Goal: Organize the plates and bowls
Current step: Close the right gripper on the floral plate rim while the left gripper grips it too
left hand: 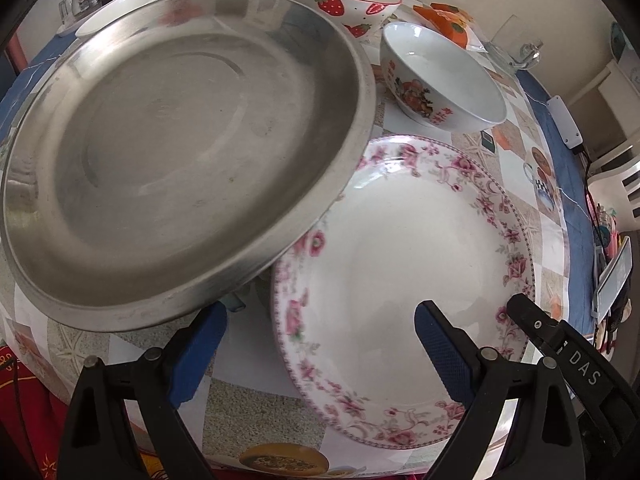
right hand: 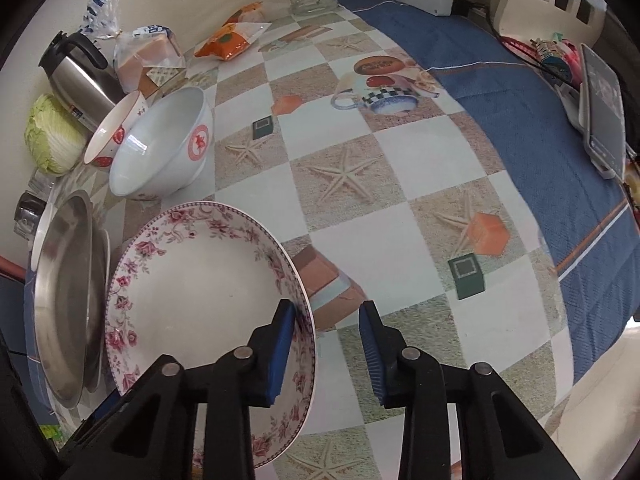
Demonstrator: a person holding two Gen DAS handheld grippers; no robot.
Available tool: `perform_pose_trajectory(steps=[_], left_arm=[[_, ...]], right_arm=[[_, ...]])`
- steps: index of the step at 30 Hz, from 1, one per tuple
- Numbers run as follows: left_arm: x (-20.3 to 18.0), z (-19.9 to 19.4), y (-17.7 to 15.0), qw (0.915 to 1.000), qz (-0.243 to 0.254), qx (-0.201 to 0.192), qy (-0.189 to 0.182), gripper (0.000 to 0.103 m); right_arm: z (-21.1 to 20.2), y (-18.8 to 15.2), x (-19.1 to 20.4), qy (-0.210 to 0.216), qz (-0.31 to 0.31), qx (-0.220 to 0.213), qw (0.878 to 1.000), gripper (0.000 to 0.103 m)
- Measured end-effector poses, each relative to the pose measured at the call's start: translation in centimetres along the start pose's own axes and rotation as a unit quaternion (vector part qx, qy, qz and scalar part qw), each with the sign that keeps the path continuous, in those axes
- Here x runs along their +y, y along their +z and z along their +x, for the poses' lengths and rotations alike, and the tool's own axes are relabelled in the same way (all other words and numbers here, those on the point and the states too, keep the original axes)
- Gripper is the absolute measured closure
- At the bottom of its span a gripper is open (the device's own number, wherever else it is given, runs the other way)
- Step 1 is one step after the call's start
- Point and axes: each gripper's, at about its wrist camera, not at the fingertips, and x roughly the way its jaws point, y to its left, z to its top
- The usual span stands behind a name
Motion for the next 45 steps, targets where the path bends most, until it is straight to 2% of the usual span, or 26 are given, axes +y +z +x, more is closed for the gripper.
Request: perform_pose_trajectory(steps=[4, 8, 11, 16, 20, 23, 25, 26, 28, 30, 33, 37, 45], left_arm=[[-0.8, 0.1, 0.0, 0.9998, 0.019, 0.002, -0.009, 0.008], [-1.5, 0.0, 0.0, 0.9987, 0.033, 0.005, -0.038, 0.008], [-2.3, 0.3, 0.2, 0.9979, 0.054, 0.005, -0.033, 0.008], [-2.4, 0.6, 0.5, 0.9976, 0.052, -0.005, -0.044, 0.008], [-1.8, 0.4, 0.5, 0.9968, 0.041, -0.013, -0.067, 0.011], [-1.7, 0.4, 0.9, 0.9969, 0.043, -0.023, -0.062, 0.027], [-1.8, 0.4, 1.0, 0.9968, 0.046, -0.029, -0.060, 0.047], [-1.8, 0.4, 1.1, 0.9965, 0.046, -0.030, -0.064, 0.052], [-1.9, 0.6, 1.4, 0.9957, 0.041, -0.027, -0.078, 0.069], [-1.7, 0.8, 1.4, 0.9950, 0.037, -0.025, -0.089, 0.077], [-1.7, 0.9, 1.5, 0.9948, 0.034, -0.030, -0.091, 0.083], [-1.2, 1.2, 1.7, 0.9930, 0.020, -0.035, -0.111, 0.085], [-2.0, 1.4, 1.9, 0.9928, 0.046, -0.035, -0.104, 0.085]], right_arm=[[-0.4, 0.0, -1.2, -0.018, 0.015, -0.005, 1.000, 0.066], [-0.6, 0.1, -2.7, -0.011, 0.038, -0.005, 0.999, 0.066], [-0.7, 0.1, -3.7, 0.007, 0.057, -0.004, 0.998, 0.066], [-0.7, -0.1, -4.9, 0.035, 0.078, -0.001, 0.996, 0.066], [-0.5, -0.1, -5.2, 0.035, 0.088, -0.004, 0.996, 0.066], [-0.5, -0.1, -5.7, 0.039, 0.098, -0.005, 0.994, 0.066], [-0.6, -0.2, -6.1, 0.041, 0.105, -0.006, 0.994, 0.066], [-0.8, -0.4, -6.2, 0.041, 0.107, -0.007, 0.993, 0.066], [-0.8, -0.5, -6.4, 0.042, 0.109, -0.007, 0.993, 0.066], [-0.9, -0.7, -6.5, 0.043, 0.109, -0.008, 0.993, 0.068], [-0.8, -0.8, -6.5, 0.057, 0.114, -0.005, 0.992, 0.077], [-0.6, -0.7, -6.3, 0.076, 0.120, -0.006, 0.990, 0.089], [-0.6, -0.6, -6.1, 0.071, 0.116, -0.006, 0.991, 0.090]])
